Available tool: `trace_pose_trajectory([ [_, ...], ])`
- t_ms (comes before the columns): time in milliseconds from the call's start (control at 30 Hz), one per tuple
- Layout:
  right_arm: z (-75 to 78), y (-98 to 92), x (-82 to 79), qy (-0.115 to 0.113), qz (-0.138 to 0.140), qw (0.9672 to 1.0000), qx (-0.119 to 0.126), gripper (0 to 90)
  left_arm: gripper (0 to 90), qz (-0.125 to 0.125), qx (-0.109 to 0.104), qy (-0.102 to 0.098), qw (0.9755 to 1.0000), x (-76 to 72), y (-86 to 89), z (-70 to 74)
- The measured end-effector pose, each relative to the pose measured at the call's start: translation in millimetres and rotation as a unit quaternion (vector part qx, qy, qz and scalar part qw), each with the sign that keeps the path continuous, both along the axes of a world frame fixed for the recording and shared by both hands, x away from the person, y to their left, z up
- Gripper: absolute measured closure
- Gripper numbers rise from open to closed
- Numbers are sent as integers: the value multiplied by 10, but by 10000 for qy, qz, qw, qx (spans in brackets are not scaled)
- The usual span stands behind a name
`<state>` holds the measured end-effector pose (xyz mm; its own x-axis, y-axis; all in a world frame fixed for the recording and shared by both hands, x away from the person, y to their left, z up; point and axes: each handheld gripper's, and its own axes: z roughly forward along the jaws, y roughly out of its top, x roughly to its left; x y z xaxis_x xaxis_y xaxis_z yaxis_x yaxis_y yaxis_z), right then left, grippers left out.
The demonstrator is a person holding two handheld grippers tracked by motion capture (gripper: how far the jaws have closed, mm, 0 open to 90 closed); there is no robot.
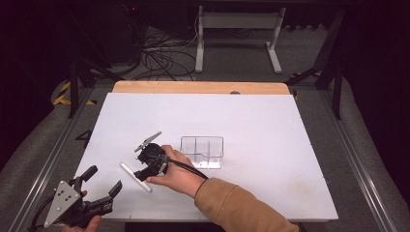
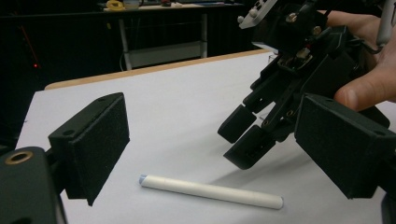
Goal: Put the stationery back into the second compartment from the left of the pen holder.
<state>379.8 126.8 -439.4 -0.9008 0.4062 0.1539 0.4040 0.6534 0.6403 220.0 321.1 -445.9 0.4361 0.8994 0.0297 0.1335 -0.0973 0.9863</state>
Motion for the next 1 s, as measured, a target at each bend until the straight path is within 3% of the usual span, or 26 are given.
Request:
trace_pose_trajectory([
  [567,-194,194,-13,249,-171,9995,-116,550,111,5,-5,-18,10000,-5,-5,4],
  [1000,-256,286,-58,78,-383,9987,-322,667,111,-2,7,-17,10000,-6,-4,4],
])
